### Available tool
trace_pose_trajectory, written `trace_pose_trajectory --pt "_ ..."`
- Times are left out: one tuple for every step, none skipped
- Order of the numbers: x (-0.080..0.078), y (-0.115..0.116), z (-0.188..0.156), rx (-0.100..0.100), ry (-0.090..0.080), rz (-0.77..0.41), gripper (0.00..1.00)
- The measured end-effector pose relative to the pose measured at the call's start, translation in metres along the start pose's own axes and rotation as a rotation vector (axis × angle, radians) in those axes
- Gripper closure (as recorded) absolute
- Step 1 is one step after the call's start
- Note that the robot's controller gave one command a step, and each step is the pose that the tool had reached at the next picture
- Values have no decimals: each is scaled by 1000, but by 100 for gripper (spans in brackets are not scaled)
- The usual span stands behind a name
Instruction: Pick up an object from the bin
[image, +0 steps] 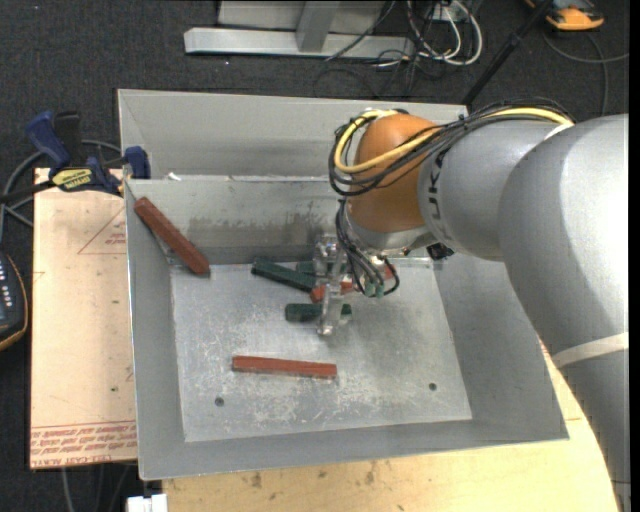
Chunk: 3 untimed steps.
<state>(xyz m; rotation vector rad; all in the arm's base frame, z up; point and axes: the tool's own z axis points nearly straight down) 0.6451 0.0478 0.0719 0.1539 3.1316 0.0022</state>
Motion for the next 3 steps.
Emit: trace_pose_trajectory --pt "10 14 0 0 0 18 0" --pt "8 14 -4 -2 -7 18 100" --pt "10 -14 -146 0 -5 -254 100"
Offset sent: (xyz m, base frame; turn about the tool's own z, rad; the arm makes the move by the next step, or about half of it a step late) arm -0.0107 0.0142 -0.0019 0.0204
